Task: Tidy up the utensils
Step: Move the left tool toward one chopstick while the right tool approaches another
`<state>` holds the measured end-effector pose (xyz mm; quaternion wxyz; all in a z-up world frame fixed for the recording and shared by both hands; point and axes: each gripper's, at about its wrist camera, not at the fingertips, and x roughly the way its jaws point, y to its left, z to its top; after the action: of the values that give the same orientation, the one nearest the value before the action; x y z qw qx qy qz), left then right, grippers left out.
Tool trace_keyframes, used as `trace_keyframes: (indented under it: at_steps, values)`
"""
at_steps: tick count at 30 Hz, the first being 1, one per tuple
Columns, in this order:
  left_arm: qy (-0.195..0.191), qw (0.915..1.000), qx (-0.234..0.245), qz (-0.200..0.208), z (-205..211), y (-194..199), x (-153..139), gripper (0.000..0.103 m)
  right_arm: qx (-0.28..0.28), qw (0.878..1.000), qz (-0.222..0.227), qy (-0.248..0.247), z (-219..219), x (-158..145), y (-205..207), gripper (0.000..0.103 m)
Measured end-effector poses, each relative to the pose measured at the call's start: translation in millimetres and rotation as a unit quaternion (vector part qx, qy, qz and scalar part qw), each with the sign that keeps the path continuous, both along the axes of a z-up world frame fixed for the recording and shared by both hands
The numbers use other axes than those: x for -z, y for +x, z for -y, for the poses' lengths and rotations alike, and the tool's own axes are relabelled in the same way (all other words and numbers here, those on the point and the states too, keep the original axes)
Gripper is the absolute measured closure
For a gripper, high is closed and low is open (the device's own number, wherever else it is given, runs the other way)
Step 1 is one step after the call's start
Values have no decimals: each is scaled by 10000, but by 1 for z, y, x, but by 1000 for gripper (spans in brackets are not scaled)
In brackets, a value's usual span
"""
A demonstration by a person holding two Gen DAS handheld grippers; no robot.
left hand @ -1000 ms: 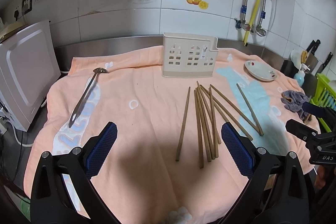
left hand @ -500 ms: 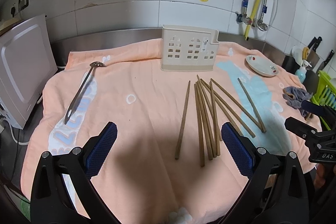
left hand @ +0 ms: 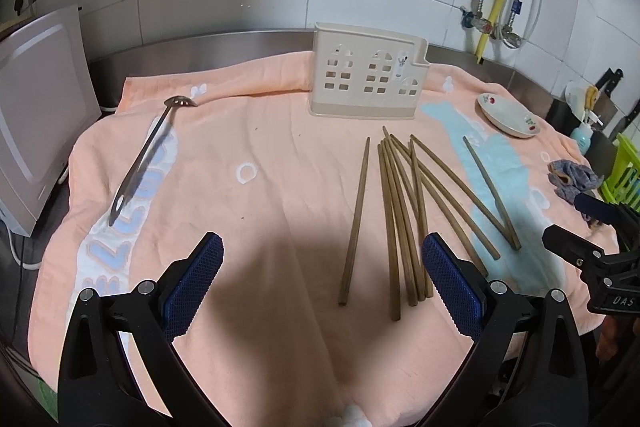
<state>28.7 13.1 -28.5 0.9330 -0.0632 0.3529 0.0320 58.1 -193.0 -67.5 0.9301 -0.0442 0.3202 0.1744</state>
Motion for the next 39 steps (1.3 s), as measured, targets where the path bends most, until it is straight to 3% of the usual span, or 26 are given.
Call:
trace_keyframes:
  at_steps: [26,35,39]
  values:
    - [-6,9990,106,-443,1,40,30,5,170,9988,-452,-44,14,29,47,7]
    - [-94,9978,448,-474,14,51,37,6,321,9977,-603,-42,25,41,65,9]
    - [-189,9958,783,-443,27,54,39,17,357,9970,-690,-10,29,45,71,17]
